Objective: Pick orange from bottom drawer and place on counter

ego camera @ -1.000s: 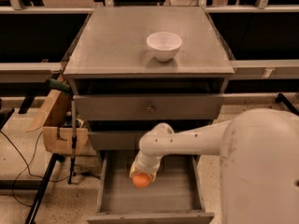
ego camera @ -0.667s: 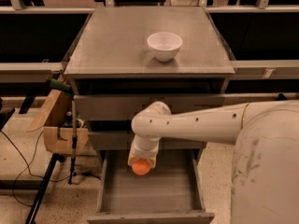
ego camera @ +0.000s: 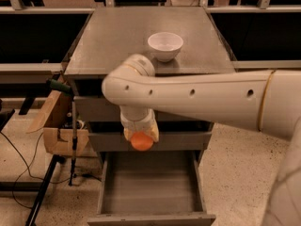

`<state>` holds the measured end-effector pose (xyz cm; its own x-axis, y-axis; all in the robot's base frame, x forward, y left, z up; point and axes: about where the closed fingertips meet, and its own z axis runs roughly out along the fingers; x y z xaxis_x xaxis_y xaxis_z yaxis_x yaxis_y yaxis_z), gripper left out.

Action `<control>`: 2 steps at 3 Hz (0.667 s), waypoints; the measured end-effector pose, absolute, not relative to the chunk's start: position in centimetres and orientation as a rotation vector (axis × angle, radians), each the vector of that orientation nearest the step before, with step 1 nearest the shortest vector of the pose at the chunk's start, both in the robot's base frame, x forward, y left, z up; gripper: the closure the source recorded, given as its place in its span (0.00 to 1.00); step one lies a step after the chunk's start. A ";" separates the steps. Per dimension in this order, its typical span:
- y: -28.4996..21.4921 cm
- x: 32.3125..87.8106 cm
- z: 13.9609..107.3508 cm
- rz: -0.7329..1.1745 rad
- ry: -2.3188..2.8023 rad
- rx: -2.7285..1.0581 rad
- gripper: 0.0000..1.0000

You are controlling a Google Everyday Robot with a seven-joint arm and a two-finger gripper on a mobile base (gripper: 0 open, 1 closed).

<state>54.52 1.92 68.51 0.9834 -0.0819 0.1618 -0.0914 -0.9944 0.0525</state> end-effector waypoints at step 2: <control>-0.6 53.6 78.9 0.354 -0.367 2.880 1.00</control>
Offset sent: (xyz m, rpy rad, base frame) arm -0.0165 -0.0439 0.1495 -0.2165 -0.1063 -0.2825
